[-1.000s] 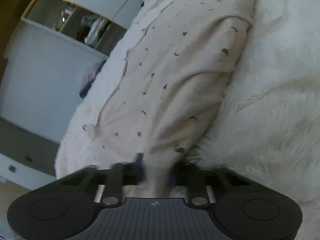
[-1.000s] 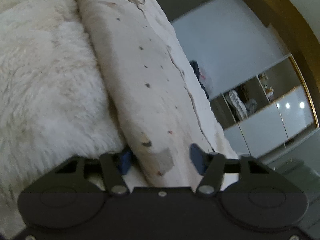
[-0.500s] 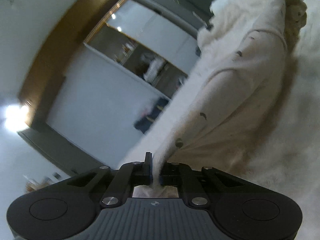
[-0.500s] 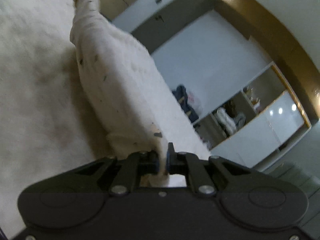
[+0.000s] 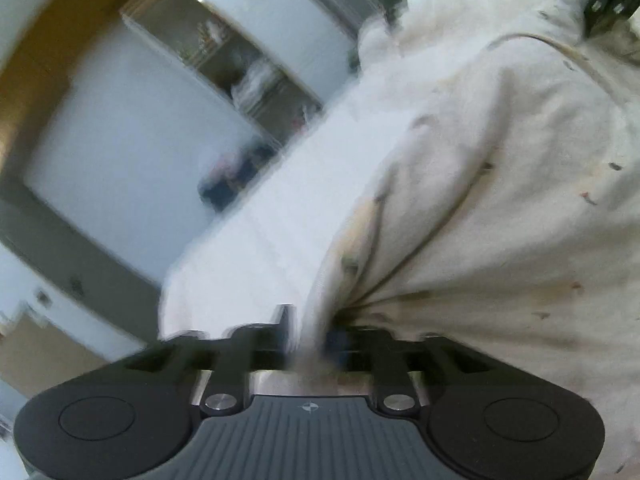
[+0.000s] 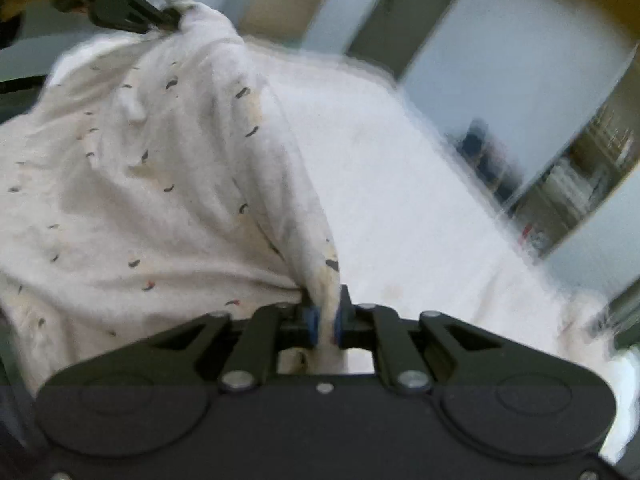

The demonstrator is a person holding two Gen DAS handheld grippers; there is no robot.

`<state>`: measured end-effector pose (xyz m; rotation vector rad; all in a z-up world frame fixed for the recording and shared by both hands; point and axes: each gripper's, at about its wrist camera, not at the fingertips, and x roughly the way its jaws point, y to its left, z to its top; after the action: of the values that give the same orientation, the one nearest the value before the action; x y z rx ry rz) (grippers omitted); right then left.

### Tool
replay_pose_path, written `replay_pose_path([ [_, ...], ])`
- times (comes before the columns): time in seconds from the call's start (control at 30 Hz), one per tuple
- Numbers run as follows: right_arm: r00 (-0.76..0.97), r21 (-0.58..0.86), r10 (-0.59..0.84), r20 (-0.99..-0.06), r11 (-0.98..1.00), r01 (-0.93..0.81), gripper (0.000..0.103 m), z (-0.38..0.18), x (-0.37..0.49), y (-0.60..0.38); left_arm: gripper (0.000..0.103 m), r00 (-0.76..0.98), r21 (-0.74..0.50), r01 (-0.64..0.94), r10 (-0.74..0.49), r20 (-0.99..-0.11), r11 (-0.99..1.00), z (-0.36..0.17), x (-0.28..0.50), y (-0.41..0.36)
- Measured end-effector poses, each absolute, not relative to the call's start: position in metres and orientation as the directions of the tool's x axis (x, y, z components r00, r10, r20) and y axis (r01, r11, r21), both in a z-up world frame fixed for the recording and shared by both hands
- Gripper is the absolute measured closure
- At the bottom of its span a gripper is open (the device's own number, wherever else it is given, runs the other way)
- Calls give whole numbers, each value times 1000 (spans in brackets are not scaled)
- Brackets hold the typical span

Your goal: Fold clothes

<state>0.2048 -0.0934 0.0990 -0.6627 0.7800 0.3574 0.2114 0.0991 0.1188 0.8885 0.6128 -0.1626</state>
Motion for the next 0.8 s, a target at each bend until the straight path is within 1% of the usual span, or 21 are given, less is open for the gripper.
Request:
replay_pose_path([
  [0.03,665,-420,18,-747,762,-493,72,86,218,-94,54,782,672,380,167,-601,636,90,233,101],
  [0.07,645,-428,-71,-761,802,-416,73,60,242,-100,56,762,667,372,197,-616,646,76,240,106],
  [0.1,648,-443,-123,-752,823,-357,73,50,248,-105,56,747,662,362,221,-627,657,65,246,110],
  [0.13,657,-457,-164,-736,836,-304,72,45,249,-109,56,750,646,343,216,-625,682,68,243,115],
  [0.17,682,-453,-164,-713,850,-270,71,46,240,-113,52,757,588,305,184,-627,749,78,234,125],
  [0.2,700,-431,-138,-701,863,-262,64,52,229,-114,43,761,525,278,149,-631,805,91,226,132],
  [0.23,709,-409,-114,-696,874,-262,54,54,219,-115,36,767,456,250,113,-632,854,103,217,140],
  [0.27,720,-358,-85,-688,904,-236,49,56,203,-120,24,775,377,216,76,-627,901,114,206,149],
  [0.3,734,-296,-55,-677,933,-204,44,59,187,-126,20,791,269,166,34,-610,949,119,185,159],
  [0.37,762,-166,0,-648,976,-142,43,64,153,-137,20,807,57,133,-75,-586,989,123,158,168],
  [0.43,790,49,68,-610,998,-48,41,64,125,-160,16,826,-166,125,-196,-528,978,128,138,177],
  [0.47,807,161,93,-584,987,3,41,58,110,-174,15,837,-296,123,-259,-482,947,122,126,182],
  [0.5,824,254,116,-555,966,35,41,53,99,-181,15,841,-387,129,-307,-445,913,112,119,185],
  [0.53,840,341,136,-525,938,61,48,48,89,-186,15,845,-474,136,-351,-403,870,102,113,187],
  [0.57,851,426,168,-498,902,71,52,33,84,-187,15,848,-546,139,-384,-365,826,91,106,188],
  [0.63,831,452,161,-532,884,118,63,13,89,-190,15,846,-590,99,-380,-375,802,68,99,184],
  [0.7,799,453,128,-587,870,194,67,-5,95,-195,16,834,-603,54,-367,-411,796,54,102,182],
  [0.77,760,457,100,-642,846,276,67,-24,104,-203,16,822,-599,14,-351,-449,801,47,110,181],
  [0.8,745,465,102,-659,834,297,67,-31,105,-204,16,831,-583,2,-326,-451,813,47,111,181],
])
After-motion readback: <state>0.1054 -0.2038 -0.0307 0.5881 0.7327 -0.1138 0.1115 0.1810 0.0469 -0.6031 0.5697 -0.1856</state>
